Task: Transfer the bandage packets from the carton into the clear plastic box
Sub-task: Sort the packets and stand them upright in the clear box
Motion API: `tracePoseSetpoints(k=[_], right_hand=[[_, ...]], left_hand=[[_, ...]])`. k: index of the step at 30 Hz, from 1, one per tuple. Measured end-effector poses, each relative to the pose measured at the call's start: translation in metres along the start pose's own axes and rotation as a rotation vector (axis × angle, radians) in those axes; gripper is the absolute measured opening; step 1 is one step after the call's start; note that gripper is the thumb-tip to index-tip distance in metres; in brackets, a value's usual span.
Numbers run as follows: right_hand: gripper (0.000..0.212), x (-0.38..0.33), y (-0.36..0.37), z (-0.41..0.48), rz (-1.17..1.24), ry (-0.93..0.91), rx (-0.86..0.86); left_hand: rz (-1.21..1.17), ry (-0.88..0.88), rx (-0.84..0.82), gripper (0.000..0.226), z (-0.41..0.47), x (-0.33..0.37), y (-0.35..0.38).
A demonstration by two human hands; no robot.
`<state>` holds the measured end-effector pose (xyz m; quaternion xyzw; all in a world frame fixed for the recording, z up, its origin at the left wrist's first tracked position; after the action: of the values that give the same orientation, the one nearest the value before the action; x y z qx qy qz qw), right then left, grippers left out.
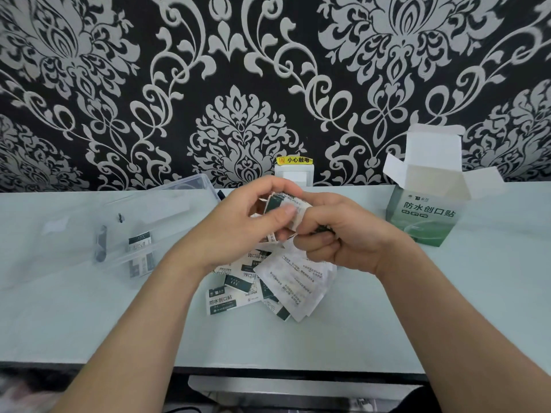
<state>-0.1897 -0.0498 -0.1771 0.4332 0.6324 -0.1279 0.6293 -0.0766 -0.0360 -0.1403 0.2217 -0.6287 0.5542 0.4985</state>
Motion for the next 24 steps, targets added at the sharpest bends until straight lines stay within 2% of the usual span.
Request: tracePoseSetpoints(k=[6, 13, 15, 17, 19, 21, 24], right_hand=[[0.028, 0.001, 0.014, 0.001, 0.170, 0.047, -0.136], [0.037, 0.001, 0.017, 0.002, 0.404, 0.103, -0.231], [0.040, 0.000, 0.020, 0.001, 0.510, 0.114, -0.304], [0.039, -0.001, 0.024, 0.001, 0.585, 0.127, -0.362], [0.033, 0.000, 0.027, 0.004, 0.573, 0.132, -0.372], [0.031, 0.002, 0.031, 0.006, 0.552, 0.140, -0.390], [0.035, 0.005, 0.039, 0.006, 0.552, 0.175, -0.400]], left_hand=[[-0.195, -0.012, 0.127, 0.011, 0.002, 0.003, -0.001], [-0.213, 0.014, 0.482, 0.012, -0.003, -0.003, -0.032], [-0.220, 0.008, 0.455, 0.013, -0.004, -0.002, -0.033], [-0.182, -0.014, 0.318, 0.036, -0.003, 0.001, -0.023], [-0.125, -0.007, 0.222, 0.044, -0.002, 0.009, -0.010], [-0.129, 0.017, 0.233, 0.032, -0.001, 0.015, -0.005], [-0.109, -0.005, 0.349, 0.014, -0.002, 0.013, -0.012]])
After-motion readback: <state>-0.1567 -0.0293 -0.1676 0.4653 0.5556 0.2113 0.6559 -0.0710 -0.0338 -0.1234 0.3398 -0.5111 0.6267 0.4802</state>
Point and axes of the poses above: each hand's wrist, its own z-axis towards the middle knuckle, its own y-axis out of the palm, x = y × z, the point moved 6 cm from there along z, towards the middle knuckle, and after that the axes turned 4 degrees about z, right-handed, at the moved point
